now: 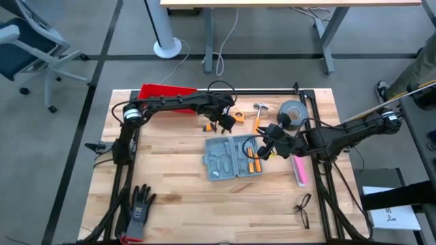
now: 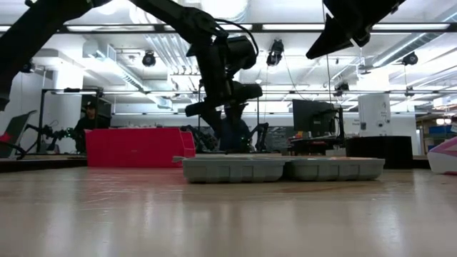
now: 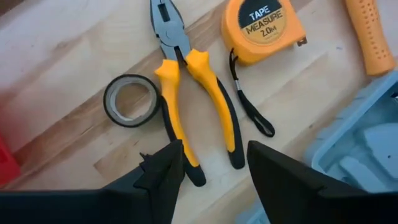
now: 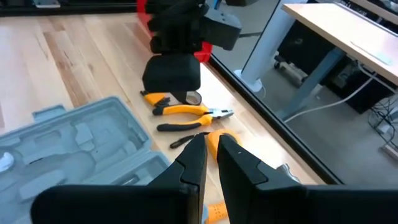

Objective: Prefit tool cases
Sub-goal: Put the pliers into the gray toolbox

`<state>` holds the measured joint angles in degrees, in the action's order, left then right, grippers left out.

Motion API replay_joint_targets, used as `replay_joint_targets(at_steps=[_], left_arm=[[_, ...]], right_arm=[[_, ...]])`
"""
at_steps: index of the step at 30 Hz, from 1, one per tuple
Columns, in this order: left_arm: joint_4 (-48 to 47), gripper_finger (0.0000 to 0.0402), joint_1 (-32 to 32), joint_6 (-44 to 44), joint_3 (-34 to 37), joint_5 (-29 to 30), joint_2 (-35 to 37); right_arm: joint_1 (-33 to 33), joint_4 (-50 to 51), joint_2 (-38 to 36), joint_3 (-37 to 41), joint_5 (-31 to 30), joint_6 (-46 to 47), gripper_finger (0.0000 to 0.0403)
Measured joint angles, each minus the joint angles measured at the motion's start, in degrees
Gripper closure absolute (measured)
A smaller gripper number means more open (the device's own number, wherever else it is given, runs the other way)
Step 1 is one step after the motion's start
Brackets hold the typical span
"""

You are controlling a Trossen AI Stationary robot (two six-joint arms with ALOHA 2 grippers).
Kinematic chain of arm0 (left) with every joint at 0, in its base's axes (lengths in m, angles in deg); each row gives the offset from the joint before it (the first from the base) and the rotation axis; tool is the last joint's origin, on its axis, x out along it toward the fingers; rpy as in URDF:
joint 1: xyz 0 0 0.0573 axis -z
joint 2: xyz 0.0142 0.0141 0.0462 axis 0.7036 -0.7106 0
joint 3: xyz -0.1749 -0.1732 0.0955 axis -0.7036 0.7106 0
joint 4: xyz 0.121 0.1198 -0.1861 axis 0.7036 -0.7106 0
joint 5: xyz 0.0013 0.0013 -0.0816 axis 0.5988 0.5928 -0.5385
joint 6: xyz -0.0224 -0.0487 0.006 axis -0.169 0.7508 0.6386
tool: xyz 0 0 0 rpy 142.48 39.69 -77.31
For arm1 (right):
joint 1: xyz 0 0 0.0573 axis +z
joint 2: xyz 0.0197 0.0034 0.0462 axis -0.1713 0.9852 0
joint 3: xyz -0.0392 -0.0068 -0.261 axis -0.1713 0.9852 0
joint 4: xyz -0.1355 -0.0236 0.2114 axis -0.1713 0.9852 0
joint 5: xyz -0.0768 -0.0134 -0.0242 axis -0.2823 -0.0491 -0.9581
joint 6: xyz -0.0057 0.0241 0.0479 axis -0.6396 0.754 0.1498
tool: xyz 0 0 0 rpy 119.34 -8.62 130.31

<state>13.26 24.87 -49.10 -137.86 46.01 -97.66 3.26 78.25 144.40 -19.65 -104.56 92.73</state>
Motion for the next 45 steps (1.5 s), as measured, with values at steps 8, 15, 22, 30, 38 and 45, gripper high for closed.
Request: replay_joint_targets(at_steps=[8, 15, 22, 30, 38, 45], left_arm=[[2.43, 0.0174, -0.99, 0.57, 0.42, -0.77, -1.68], [3.02, 0.0185, -1.06, 0.59, 0.67, -1.15, -2.34], [2.53, 0.0212, -1.06, 0.07, 0.85, -3.04, -4.75], [2.13, 0.0235, -1.28, -0.48, 0.85, -0.36, -4.87], [1.53, 0.0246, -2.48, 0.72, 1.20, -0.33, -4.87], [1.73, 0.0241, -2.49, 1.34, 1.87, -1.83, -4.87]], right_arm=[[0.00, -0.72, 0.00, 0.51, 0.00, -1.20, 0.0380], [0.00, -1.02, 0.00, 0.51, -0.02, -1.28, 0.0380], [0.00, -1.54, 0.00, 0.51, 0.00, -1.30, 0.0380], [0.00, -2.34, 0.00, 0.51, 0.00, -1.36, 0.0380], [0.00, -2.63, 0.00, 0.51, 0.00, -1.47, 0.0380], [0.00, -2.67, 0.00, 0.51, 0.01, -1.41, 0.0380]])
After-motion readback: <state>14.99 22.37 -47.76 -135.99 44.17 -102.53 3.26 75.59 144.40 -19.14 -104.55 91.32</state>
